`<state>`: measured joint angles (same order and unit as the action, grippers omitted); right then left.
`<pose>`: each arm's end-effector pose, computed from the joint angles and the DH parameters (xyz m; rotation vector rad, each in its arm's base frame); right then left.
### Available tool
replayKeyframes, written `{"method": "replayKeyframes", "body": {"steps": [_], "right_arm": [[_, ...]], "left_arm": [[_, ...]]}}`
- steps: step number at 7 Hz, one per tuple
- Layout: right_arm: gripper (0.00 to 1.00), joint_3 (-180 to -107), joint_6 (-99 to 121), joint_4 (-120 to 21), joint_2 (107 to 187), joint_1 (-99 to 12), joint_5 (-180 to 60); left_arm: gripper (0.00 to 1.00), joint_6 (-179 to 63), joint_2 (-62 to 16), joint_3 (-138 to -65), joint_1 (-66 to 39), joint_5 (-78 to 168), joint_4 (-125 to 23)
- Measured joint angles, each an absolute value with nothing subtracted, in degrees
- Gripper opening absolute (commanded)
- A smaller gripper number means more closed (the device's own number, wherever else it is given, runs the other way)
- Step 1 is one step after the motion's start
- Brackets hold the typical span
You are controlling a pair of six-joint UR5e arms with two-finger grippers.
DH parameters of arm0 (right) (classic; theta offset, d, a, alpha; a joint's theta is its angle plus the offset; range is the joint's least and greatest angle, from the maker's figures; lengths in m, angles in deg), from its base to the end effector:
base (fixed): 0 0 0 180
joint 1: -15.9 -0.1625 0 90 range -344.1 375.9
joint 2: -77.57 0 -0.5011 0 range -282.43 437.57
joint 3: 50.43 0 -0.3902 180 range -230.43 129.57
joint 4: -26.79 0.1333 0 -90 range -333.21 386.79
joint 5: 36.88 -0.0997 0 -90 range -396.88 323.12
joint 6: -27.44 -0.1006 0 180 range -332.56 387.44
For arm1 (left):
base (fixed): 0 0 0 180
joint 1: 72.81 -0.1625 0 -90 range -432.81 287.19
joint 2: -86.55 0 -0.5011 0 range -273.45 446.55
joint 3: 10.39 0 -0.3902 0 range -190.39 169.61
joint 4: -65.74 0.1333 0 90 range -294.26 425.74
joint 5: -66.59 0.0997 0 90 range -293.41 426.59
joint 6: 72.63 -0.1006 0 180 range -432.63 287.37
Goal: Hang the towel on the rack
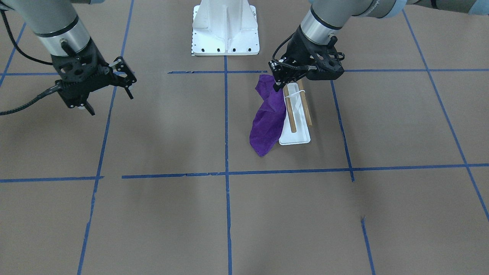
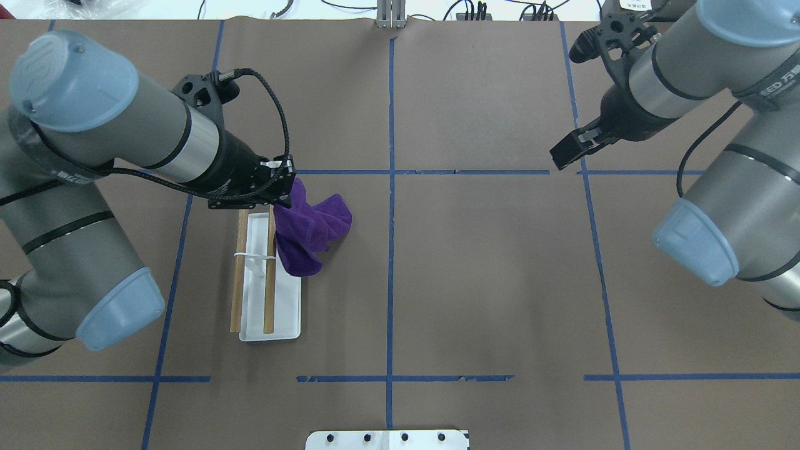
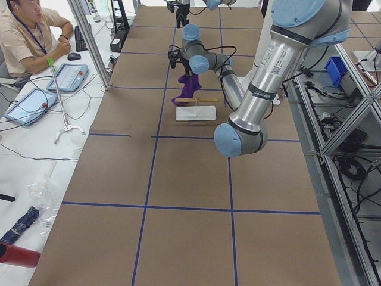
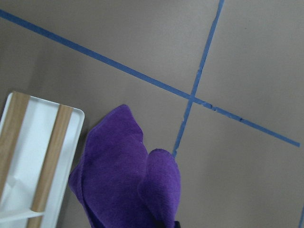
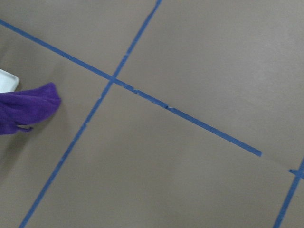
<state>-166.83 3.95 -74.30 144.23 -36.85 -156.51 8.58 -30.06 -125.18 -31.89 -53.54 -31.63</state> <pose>-0.2865 -0.5148 0.3308 0.3193 -0.7667 -0.4006 0.3946 -0.4516 0.2654 -0.0134 1.1086 -0.2328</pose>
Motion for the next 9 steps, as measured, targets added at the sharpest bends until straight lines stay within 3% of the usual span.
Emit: {"method": "replayKeyframes", "body": {"steps": [4,7,8,9], "right_arm": [[1.00,-160.91,26.23,-74.36,153.01,-49.75,-163.12],[1.00,-157.83,33.93,-74.19,154.76,-53.57,-164.08],[1.00,-157.53,34.31,-74.14,154.88,-53.82,-164.08],[1.00,-157.21,34.42,-74.12,154.95,-54.10,-164.08]], "left_arm": [[0.00,-12.68,-17.54,-127.93,-29.71,-53.45,-31.73],[0.00,-20.34,-14.64,-127.41,-27.93,-52.68,-31.73],[0.59,-21.29,-14.51,-127.10,-27.86,-52.24,-31.75],[1.00,-22.21,-14.47,-126.77,-27.85,-52.01,-31.90]]}}
